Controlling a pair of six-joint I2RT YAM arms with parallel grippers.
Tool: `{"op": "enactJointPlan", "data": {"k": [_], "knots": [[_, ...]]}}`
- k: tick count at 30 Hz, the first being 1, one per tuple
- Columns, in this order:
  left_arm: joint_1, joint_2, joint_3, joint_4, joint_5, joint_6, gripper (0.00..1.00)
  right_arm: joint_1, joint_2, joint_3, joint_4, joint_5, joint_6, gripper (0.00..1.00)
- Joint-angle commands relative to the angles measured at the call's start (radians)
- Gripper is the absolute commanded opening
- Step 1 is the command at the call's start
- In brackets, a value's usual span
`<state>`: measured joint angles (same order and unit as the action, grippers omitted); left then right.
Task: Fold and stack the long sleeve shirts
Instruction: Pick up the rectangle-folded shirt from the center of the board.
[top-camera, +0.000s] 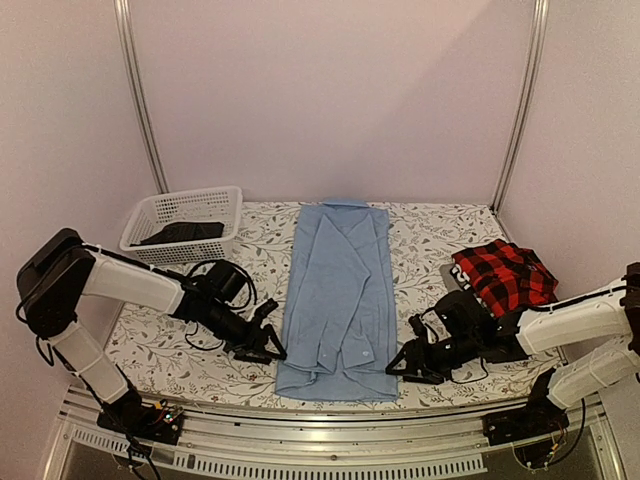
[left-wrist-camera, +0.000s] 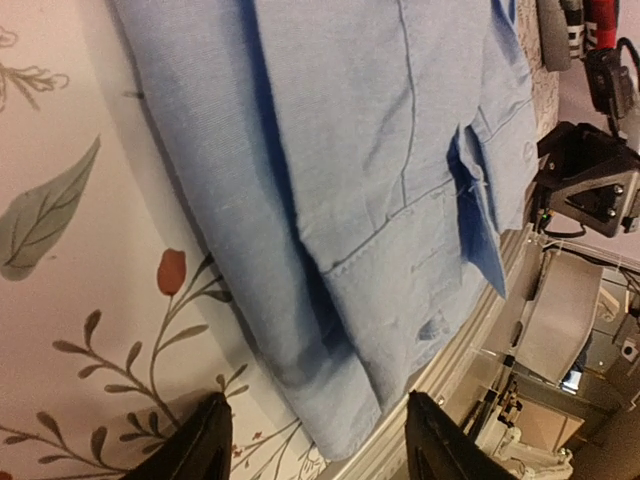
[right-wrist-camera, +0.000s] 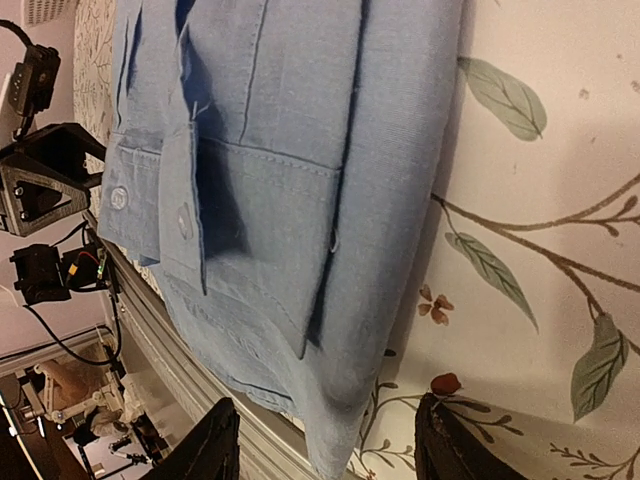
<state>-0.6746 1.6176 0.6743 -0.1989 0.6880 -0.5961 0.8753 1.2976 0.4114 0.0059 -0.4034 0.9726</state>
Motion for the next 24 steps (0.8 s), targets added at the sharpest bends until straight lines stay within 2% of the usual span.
{"op": "enactJointPlan", "data": {"k": [1, 11, 24], "knots": [[-0.027, 0.04, 0.003, 0.026, -0.001, -0.009, 0.58, -0.01, 0.06, -0.029, 0.132, -0.04, 0.028, 0.58], [-0.076, 0.093, 0.031, 0.013, -0.004, -0.042, 0.43, -0.022, 0.099, -0.045, 0.215, -0.041, 0.056, 0.56], [-0.091, 0.109, 0.027, 0.043, 0.019, -0.077, 0.18, -0.027, 0.133, -0.068, 0.298, -0.037, 0.09, 0.44]]}}
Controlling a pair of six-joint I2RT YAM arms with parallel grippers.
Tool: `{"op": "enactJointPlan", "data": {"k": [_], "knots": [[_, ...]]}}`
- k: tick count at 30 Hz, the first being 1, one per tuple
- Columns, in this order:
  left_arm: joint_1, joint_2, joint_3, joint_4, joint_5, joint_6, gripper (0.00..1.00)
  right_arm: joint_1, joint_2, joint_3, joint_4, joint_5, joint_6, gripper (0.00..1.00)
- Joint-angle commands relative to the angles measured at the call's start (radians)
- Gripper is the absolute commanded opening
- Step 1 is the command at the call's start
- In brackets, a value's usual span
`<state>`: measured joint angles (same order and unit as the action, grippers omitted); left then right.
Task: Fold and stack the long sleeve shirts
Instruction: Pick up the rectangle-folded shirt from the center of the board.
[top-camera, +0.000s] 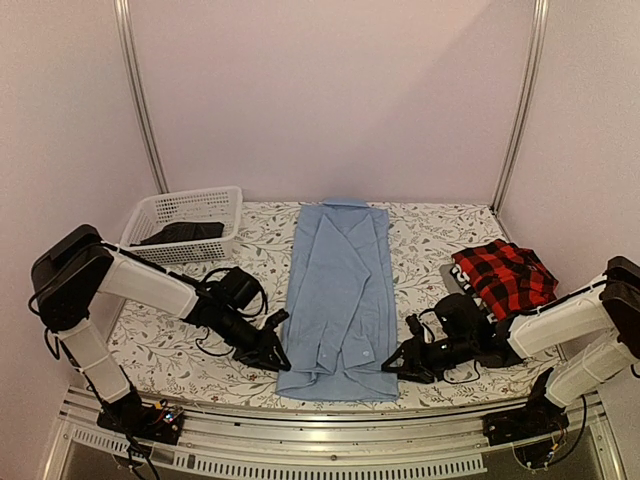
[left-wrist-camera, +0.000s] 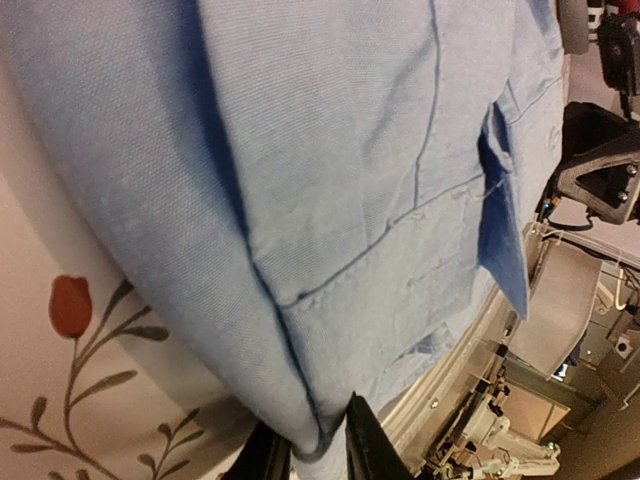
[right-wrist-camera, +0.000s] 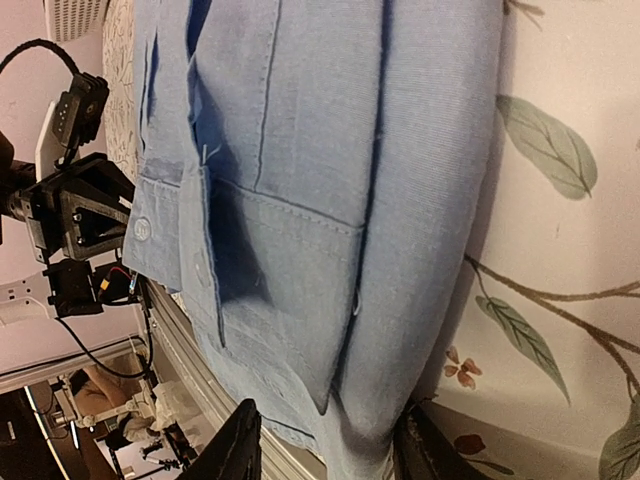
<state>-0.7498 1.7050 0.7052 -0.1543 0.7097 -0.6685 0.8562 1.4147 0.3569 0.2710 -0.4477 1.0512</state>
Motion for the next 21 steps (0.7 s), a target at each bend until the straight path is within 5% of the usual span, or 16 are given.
{"op": "enactJointPlan", "data": {"k": [1, 15, 21], "knots": [[-0.016, 0.021, -0.005, 0.004, 0.005, -0.007, 0.15, -0.008, 0.018, -0.012, 0.035, 0.007, 0.012, 0.43], [-0.016, -0.008, 0.033, 0.01, 0.043, 0.013, 0.03, -0.011, 0.046, 0.02, 0.054, -0.007, 0.004, 0.26], [-0.017, -0.033, 0.03, 0.005, 0.043, 0.024, 0.0, -0.011, 0.061, 0.033, 0.063, -0.019, 0.002, 0.09]]}}
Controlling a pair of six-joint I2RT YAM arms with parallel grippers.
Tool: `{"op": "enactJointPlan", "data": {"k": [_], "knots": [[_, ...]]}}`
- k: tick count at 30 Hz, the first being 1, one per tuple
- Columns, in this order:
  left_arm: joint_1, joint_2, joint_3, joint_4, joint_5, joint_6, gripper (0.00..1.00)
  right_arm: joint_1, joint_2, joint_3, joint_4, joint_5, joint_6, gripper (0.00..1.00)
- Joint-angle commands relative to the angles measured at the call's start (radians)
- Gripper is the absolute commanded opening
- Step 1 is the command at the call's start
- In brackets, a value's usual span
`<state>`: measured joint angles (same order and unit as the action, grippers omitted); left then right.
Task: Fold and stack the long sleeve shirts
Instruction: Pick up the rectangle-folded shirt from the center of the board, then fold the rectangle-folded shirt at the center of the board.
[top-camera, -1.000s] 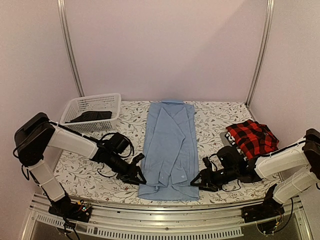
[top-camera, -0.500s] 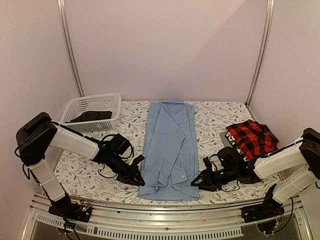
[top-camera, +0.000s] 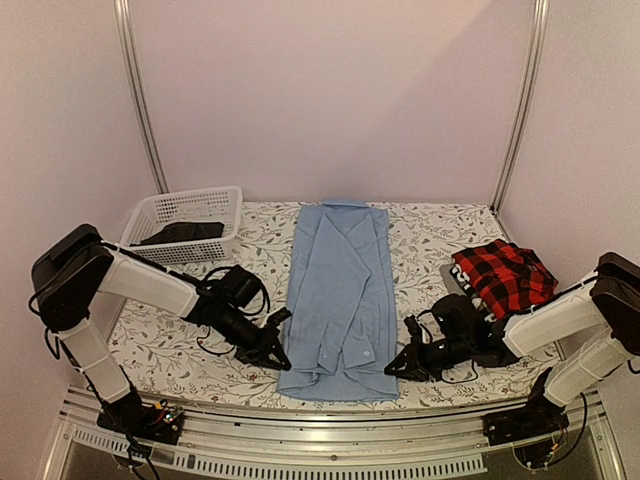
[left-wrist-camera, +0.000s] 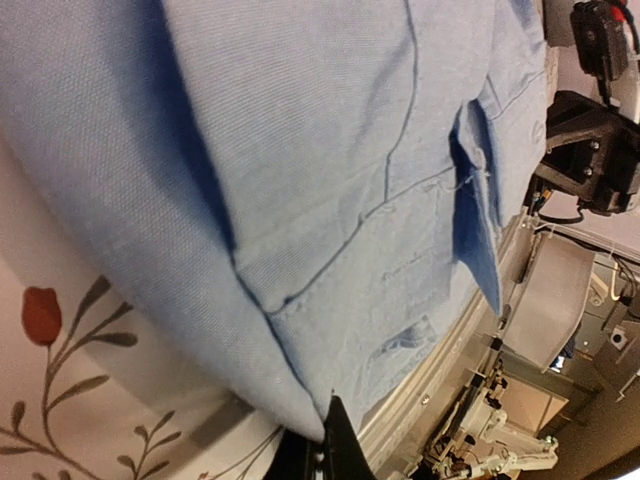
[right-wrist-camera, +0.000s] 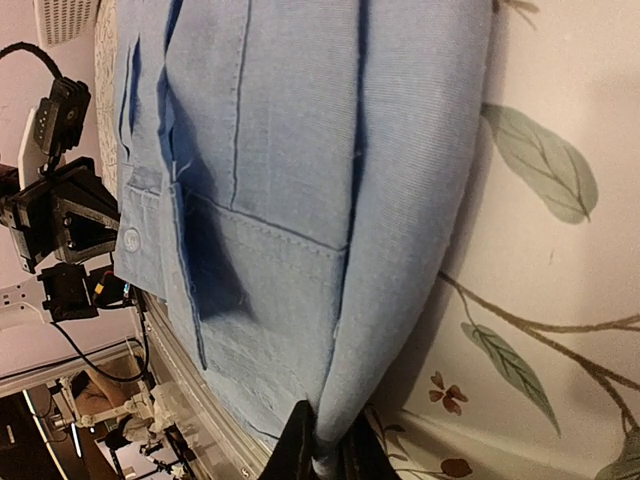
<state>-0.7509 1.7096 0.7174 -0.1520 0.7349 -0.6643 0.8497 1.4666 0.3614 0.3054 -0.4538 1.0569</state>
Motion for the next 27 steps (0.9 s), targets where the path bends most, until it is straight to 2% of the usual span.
{"op": "enactJointPlan", "data": {"k": [1, 3, 11, 18, 23, 27], "knots": [[-0.014, -0.044, 0.019, 0.0, 0.017, 0.023, 0.0, -0.005, 0.008, 0.034, 0.028, -0.015, -0.007, 0.05], [-0.013, -0.055, 0.023, -0.011, 0.015, 0.027, 0.0, -0.005, 0.002, 0.044, 0.025, -0.018, -0.013, 0.0], [0.004, -0.12, 0.045, -0.04, 0.027, 0.024, 0.0, -0.005, -0.078, 0.099, -0.041, -0.008, -0.027, 0.0], [0.081, -0.163, 0.112, -0.053, 0.071, 0.008, 0.0, -0.022, -0.133, 0.203, -0.128, 0.035, -0.065, 0.0], [0.149, -0.105, 0.19, -0.007, 0.098, -0.02, 0.0, -0.096, -0.082, 0.297, -0.127, 0.039, -0.121, 0.0], [0.206, 0.002, 0.323, 0.026, 0.07, -0.008, 0.0, -0.177, 0.04, 0.394, -0.09, 0.036, -0.184, 0.0]]}}
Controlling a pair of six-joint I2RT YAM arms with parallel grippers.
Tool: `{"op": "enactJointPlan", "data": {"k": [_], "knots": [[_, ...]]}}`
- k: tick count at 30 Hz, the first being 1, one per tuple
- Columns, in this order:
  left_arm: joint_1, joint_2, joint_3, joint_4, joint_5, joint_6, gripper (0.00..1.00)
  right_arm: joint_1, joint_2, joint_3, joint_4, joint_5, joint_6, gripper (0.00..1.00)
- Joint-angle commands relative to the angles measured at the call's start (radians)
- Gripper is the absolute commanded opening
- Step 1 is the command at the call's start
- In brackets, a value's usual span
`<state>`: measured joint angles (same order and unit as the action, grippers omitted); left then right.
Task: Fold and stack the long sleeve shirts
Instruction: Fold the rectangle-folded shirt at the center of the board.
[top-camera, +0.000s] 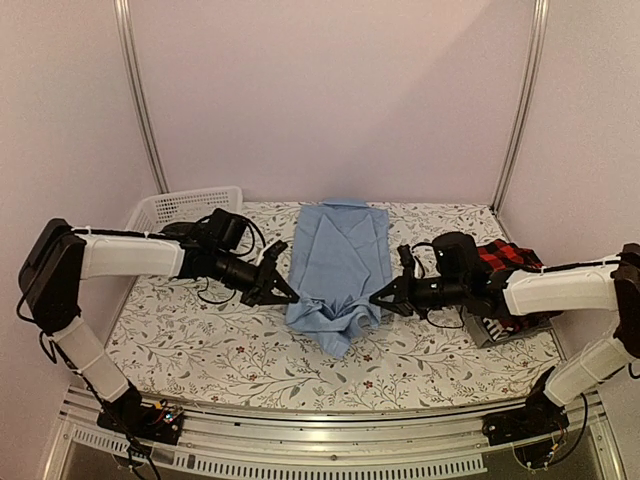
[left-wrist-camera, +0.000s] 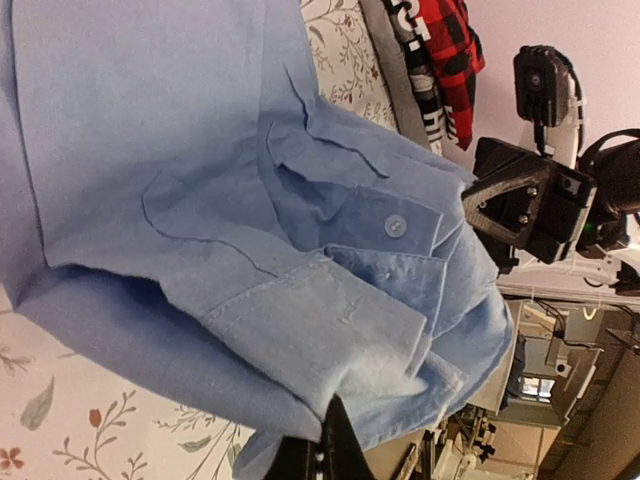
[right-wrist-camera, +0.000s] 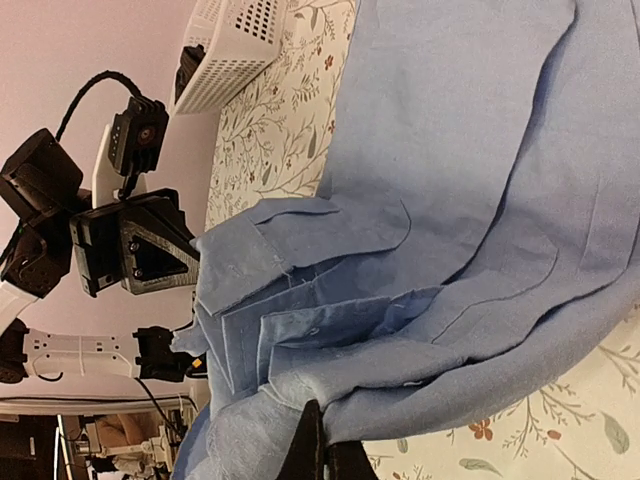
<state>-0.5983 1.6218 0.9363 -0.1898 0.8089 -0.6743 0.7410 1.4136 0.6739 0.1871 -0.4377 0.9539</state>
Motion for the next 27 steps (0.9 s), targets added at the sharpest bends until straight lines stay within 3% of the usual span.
{"op": "enactJointPlan", "data": {"k": [1, 13, 19, 27], "knots": [[0.069, 0.122, 0.133, 0.083, -0.013, -0.001, 0.0, -0.088, 0.119, 0.1, 0.063, 0.019, -0.092, 0.0], [0.135, 0.581, 0.533, 0.148, -0.179, -0.006, 0.0, -0.213, 0.559, 0.395, 0.132, 0.07, -0.121, 0.0], [0.119, 0.626, 0.463, 0.231, -0.179, -0.063, 0.0, -0.211, 0.677, 0.428, 0.121, 0.038, -0.099, 0.0], [0.084, 0.473, 0.2, 0.311, -0.191, -0.103, 0.0, -0.133, 0.626, 0.308, 0.109, 0.042, -0.083, 0.0]]}}
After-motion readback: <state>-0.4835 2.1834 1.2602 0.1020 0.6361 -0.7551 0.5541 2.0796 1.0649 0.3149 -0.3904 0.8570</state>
